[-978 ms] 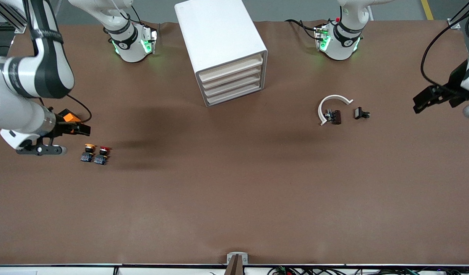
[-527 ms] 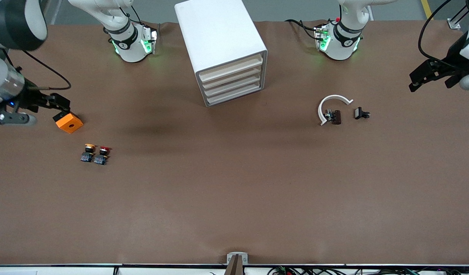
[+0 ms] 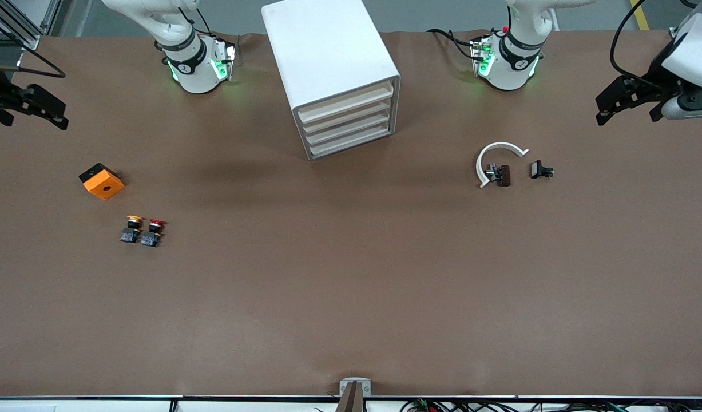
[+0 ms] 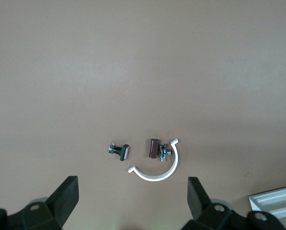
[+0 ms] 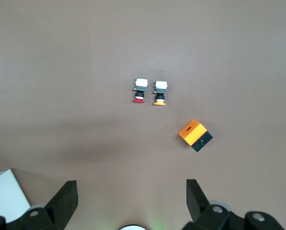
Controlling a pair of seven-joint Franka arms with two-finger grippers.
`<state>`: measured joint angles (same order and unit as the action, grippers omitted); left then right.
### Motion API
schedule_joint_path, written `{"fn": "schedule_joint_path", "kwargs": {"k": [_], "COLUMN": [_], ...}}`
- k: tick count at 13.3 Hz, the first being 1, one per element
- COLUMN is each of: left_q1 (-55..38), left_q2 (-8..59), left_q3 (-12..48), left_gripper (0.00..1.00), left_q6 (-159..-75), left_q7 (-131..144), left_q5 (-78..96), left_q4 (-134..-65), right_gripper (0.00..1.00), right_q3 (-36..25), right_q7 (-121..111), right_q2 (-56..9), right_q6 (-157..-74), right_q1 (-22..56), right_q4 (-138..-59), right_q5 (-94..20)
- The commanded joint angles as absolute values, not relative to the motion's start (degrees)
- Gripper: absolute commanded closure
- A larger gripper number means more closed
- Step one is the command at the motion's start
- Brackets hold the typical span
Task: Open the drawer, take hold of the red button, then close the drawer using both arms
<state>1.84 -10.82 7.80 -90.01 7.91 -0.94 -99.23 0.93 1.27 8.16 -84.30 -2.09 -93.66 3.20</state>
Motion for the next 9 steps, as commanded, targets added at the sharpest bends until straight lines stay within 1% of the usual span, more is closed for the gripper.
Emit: {"fn": "schedule_joint_path", "kwargs": {"k": [1, 9], "left_q1": [1.9, 2.5], "left_q2": [-11.3, -9.4], "left_q3": [7.9, 7.6], "left_gripper": [0.0, 0.0], "left_q6": [-90.2, -90.2], "left_q7": [6.4, 6.8], "left_q5": [-0.8, -1.0], "left_q4": [-99.9, -97.7], "right_gripper": [0.0, 0.0], "right_q3": [0.7, 0.7], "right_q7": [1.5, 1.8], "right_q2": [7.3, 7.0], "right_q6": [-83.1, -83.2], "right_q1": [-3.1, -3.0], "right_q4": [-91.6, -90.4], "right_q5": [0.9, 0.7]}}
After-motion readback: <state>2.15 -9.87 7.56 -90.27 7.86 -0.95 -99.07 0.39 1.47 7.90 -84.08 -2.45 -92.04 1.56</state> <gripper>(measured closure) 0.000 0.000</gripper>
